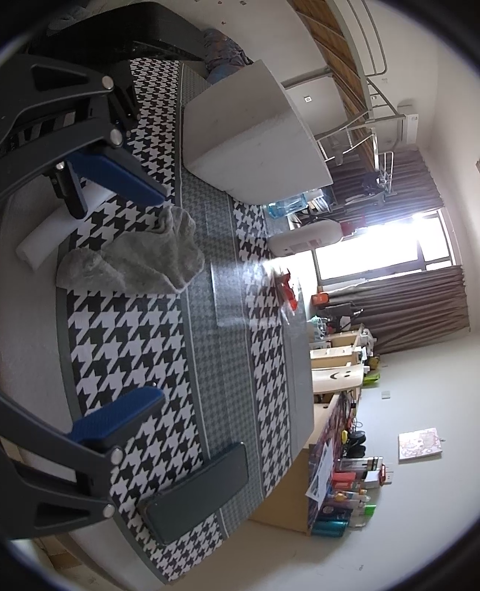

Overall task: Organize soft objects
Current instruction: 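Lower the left tool onto the white roll and close it, then close the right tool on the grey cloth while the left tool holds the white roll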

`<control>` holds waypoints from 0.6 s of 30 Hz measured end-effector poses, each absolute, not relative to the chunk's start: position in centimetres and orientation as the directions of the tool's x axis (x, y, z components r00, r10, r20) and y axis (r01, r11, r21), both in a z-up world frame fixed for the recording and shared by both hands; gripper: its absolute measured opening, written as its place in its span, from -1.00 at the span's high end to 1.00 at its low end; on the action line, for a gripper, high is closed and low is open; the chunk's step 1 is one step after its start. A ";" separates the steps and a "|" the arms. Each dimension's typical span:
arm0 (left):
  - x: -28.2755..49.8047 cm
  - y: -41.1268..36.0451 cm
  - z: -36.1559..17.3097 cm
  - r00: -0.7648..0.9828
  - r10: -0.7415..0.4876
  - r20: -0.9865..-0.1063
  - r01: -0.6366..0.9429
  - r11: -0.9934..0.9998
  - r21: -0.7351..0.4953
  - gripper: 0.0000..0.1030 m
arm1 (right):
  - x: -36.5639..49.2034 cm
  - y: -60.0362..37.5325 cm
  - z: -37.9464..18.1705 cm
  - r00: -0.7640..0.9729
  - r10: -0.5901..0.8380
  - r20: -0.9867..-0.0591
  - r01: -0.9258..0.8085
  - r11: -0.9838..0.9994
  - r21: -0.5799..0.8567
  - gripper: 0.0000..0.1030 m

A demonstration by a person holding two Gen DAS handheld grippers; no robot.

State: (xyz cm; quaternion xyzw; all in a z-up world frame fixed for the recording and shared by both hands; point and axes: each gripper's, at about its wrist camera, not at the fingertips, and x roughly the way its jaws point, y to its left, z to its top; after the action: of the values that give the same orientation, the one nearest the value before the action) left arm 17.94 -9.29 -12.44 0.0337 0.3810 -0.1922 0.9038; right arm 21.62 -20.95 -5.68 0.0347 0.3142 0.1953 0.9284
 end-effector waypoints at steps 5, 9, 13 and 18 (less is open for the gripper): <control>18.0 -9.1 -12.4 0.636 -0.324 -0.700 0.361 0.927 -0.101 0.19 | 21.6 -21.0 -5.6 0.725 0.390 -0.568 -0.345 0.919 0.191 -0.94; 17.7 -9.0 -12.3 0.642 -0.321 -0.696 0.357 0.929 -0.099 0.47 | 21.4 -21.0 -5.4 0.728 0.393 -0.562 -0.347 0.918 0.192 -0.94; 17.0 -9.5 -12.2 0.624 -0.363 -0.692 0.404 0.908 -0.112 0.75 | 21.4 -21.0 -5.4 0.727 0.394 -0.563 -0.348 0.918 0.193 -0.94; 16.7 -8.6 -11.7 0.627 -0.397 -0.670 0.401 0.902 -0.159 0.75 | 21.4 -20.7 -5.4 0.724 0.399 -0.563 -0.355 0.915 0.192 -0.94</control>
State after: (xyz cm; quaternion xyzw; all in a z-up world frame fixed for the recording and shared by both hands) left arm 16.72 -8.56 -11.72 0.0029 0.3710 -0.2211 0.9019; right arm 21.36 -20.73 -5.40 0.0356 0.3113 0.2031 0.9277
